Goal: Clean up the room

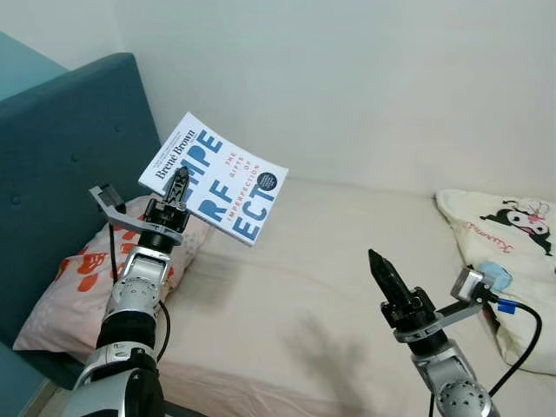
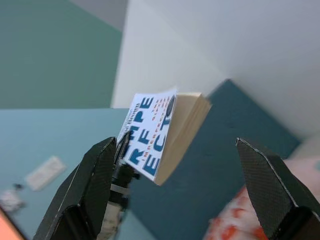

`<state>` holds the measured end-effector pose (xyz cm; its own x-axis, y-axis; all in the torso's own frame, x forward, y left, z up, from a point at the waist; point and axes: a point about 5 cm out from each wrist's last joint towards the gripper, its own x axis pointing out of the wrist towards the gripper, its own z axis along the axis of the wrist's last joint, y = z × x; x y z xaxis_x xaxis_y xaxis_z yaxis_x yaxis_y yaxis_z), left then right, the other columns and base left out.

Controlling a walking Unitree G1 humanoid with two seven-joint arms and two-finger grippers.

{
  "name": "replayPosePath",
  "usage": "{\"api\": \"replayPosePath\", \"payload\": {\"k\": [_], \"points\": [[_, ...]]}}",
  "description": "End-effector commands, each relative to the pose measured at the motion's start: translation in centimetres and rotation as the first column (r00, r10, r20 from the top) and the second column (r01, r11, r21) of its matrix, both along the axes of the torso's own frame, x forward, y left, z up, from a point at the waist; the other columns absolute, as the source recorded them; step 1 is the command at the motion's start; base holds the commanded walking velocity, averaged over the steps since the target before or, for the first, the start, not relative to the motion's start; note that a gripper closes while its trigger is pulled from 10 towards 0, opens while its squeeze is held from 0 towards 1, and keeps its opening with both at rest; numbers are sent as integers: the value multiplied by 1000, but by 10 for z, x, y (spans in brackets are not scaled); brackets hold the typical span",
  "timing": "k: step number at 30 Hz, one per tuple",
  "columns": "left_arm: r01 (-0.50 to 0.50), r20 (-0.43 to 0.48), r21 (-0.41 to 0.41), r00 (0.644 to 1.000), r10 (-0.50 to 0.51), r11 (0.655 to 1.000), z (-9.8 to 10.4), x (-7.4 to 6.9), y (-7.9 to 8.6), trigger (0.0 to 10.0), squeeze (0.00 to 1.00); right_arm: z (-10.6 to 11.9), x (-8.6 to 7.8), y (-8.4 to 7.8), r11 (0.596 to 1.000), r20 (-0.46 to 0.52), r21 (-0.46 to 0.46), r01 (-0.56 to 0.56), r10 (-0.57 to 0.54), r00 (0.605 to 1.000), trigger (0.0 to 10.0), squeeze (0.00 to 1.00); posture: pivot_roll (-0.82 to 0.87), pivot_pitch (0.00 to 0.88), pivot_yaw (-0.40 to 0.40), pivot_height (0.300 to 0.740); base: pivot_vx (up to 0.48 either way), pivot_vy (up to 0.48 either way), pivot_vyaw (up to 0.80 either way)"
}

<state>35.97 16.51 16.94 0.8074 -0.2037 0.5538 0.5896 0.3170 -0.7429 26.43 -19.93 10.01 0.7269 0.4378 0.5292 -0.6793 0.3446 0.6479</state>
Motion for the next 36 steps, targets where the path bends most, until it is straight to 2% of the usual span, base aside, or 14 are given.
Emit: {"api": "replayPosePath", "payload": {"k": [1,2,7,8,9,11,12,16,21,23,27,28,29,36], "points": [[51,60,0,997,-51,999,8,-3,-10,0,0,6,1,4,999,38,25,-37,36,999,10000,1000,16,0,4,721,0,0,0],[104,91,-1,991,-103,995,9,-8,-21,0,0,11,4,9,997,53,26,-72,71,996,10000,1000,13,0,4,721,0,0,0],[182,129,-19,976,-178,983,10,-17,-38,0,0,18,5,16,990,69,39,-132,129,989,10000,1000,16,0,-4,721,0,0,0],[208,138,-29,970,-202,978,11,-20,-44,0,0,20,5,19,987,69,45,-154,150,986,10000,333,17,0,-6,721,0,0,0],[226,141,-28,965,-220,974,11,-22,-50,0,0,21,4,22,983,68,58,-176,172,983,10000,106,22,0,-9,721,0,0,0],[226,141,-28,965,-220,974,11,-22,-50,0,0,21,4,22,983,68,58,-176,172,983,10000,106,22,0,-9,721,0,0,0],[250,155,-12,957,-245,968,13,-25,-55,0,0,20,4,25,980,59,62,-190,186,981,10000,0,22,0,-10,721,0,0,0],[317,202,-5,929,-309,949,21,-34,-67,0,0,16,7,28,981,15,73,-179,179,984,10000,0,27,0,-13,721,0,0,0],[343,230,-10,915,-332,939,27,-38,-70,0,0,15,8,28,982,1,77,-172,173,985,10000,0,27,0,-18,721,0,0,0],[385,285,-21,887,-363,923,39,-44,-76,0,0,13,10,28,984,-27,66,-165,167,986,10000,0,33,0,-20,721,0,0,0],[413,315,-25,868,-385,910,44,-47,-80,0,0,12,10,28,984,-36,66,-163,166,985,10000,0,34,0,-20,721,0,0,0],[444,329,-15,848,-415,896,46,-50,-87,0,0,12,10,29,982,-37,64,-175,178,983,10000,0,29,0,-22,721,0,0,0],[444,329,-15,848,-415,896,46,-50,-87,0,0,12,10,29,982,-37,64,-175,178,983,10000,0,29,0,-22,721,0,0,0],[549,329,29,784,-527,835,48,-62,-127,0,0,16,7,42,963,-2,61,-263,263,965,10000,0,32,0,-15,721,0,0,0]]}}
